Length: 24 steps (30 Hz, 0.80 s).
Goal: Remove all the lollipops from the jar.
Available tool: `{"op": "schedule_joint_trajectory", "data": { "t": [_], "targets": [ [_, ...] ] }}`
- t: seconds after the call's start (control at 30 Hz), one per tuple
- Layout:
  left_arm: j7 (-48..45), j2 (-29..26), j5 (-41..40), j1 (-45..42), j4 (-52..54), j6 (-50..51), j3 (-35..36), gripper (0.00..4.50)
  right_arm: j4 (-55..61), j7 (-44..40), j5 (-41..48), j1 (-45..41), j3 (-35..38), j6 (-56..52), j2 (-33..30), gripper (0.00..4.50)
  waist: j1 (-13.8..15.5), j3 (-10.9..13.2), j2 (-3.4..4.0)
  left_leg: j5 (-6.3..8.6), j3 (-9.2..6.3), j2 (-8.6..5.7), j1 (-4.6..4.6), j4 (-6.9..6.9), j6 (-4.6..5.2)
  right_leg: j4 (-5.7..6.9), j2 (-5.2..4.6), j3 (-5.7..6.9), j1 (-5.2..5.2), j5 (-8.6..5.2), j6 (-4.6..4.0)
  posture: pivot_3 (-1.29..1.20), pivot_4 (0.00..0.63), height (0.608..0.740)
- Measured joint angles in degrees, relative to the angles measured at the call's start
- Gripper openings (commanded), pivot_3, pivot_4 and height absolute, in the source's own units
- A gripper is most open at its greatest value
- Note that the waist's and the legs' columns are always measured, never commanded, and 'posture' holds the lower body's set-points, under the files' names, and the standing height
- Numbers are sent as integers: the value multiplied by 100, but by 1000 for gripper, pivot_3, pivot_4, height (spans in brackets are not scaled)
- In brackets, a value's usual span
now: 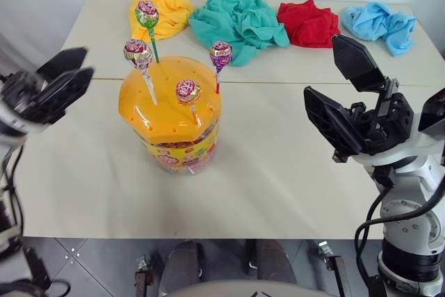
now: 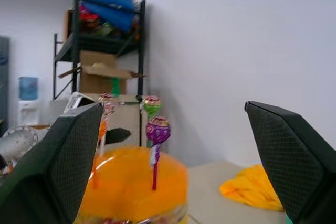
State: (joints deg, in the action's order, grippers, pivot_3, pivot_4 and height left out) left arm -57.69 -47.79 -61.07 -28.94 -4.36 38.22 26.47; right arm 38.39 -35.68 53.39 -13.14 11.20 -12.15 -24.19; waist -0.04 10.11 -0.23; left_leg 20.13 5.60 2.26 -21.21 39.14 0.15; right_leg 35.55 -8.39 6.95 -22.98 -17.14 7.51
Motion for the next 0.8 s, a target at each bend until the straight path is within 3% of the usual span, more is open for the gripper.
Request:
{"op": "schedule_joint_trajectory", "data": {
  "t": [0.17, 0.2, 0.27, 0.67, 0.8],
  "targets": [
    [-300, 268, 345, -918, -402, 16, -693, 4467, -1, 44, -487, 94, -161, 119, 51, 4500, -49, 2, -4, 0, 33, 8, -5, -5, 0, 0, 12, -7, -19, 0, 0, 0, 150, 740],
    [-385, 287, 393, -1023, -475, 28, -784, 4292, -1, 50, -538, 97, -191, 129, 66, 4500, -58, 2, -4, -1, 36, 10, -6, -5, -1, 2, 14, -10, -24, 0, 0, 0, 150, 740],
    [-514, 294, 484, -1136, -576, 39, -867, 3900, -1, 69, -622, 104, -190, 188, 80, 4500, -73, 3, -4, -1, 40, 12, -6, -4, -2, 3, 16, -15, -26, 0, 0, 0, 150, 740],
    [-962, 658, 995, -1501, -829, -43, -1170, 201, 3, 155, -760, 236, -178, 223, 82, 4500, 25, 9, -16, -2, 43, 12, -8, 11, -1, 7, 16, -25, -26, 1, 2, 0, 150, 740],
    [-928, 857, 943, -1608, -995, -22, -995, 23, 79, 155, -719, 333, -184, 217, 82, 4500, 14, 12, -20, -2, 43, 12, -9, 11, -1, 8, 16, -25, -26, 1, 2, 0, 150, 740]
  ]
}}
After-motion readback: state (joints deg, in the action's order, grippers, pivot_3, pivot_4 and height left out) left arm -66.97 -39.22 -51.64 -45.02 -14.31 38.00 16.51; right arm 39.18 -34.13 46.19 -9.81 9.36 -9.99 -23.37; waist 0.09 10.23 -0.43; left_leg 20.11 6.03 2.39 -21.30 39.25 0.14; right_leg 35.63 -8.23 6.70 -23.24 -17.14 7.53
